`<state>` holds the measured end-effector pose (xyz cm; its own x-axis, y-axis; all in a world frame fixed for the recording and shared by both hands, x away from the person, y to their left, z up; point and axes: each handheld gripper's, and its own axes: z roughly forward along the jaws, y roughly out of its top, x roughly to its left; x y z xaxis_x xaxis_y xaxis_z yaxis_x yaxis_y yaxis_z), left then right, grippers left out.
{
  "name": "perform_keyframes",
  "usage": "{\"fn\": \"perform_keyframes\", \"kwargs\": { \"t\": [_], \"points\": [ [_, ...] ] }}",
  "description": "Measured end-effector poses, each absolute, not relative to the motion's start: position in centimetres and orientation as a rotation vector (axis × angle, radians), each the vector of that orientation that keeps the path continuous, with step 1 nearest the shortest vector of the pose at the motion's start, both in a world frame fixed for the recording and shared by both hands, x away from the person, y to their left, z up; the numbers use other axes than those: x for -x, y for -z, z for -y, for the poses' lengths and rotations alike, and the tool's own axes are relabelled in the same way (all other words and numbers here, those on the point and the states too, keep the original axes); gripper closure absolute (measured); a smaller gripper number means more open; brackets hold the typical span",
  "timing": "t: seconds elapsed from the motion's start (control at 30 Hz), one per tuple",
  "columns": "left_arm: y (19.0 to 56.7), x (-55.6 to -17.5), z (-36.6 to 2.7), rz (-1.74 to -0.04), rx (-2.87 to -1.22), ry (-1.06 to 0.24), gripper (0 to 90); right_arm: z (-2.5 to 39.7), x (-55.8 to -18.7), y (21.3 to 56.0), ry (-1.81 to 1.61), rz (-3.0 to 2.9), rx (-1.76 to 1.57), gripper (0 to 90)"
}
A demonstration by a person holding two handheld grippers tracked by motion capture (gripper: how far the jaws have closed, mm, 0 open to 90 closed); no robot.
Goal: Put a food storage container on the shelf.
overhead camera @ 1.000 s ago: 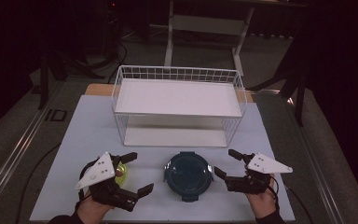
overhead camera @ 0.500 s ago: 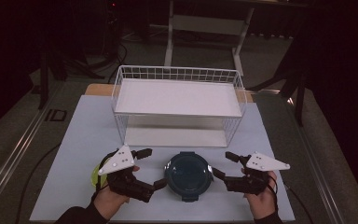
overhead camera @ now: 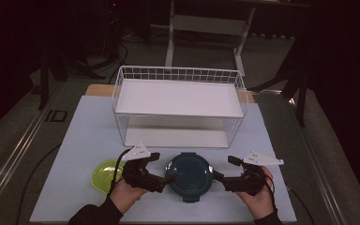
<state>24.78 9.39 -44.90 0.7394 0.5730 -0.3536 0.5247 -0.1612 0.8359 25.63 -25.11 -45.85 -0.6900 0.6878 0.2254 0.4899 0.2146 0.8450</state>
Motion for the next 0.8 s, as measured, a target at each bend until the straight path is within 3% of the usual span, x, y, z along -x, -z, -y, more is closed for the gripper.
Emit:
{"fn": "perform_keyframes", "kwargs": {
  "t": [0.23, 0.53, 0.8],
  "points": [
    [46.5, -26.1, -9.2, -0.994, -1.825, 0.135, 0.0, 25.2, -26.8, 47.3, -1.475, -2.338, -1.317, 10.0],
    [48.0, -26.8, -9.3, -1.109, -1.815, 0.207, 2.6, 25.1, -27.8, 47.9, -1.488, -2.418, -1.450, 18.8],
    [49.6, -27.5, -9.4, -1.259, -1.805, 0.315, 14.0, 24.9, -28.2, 48.5, -1.481, -2.463, -1.553, 25.3]
  ]
}}
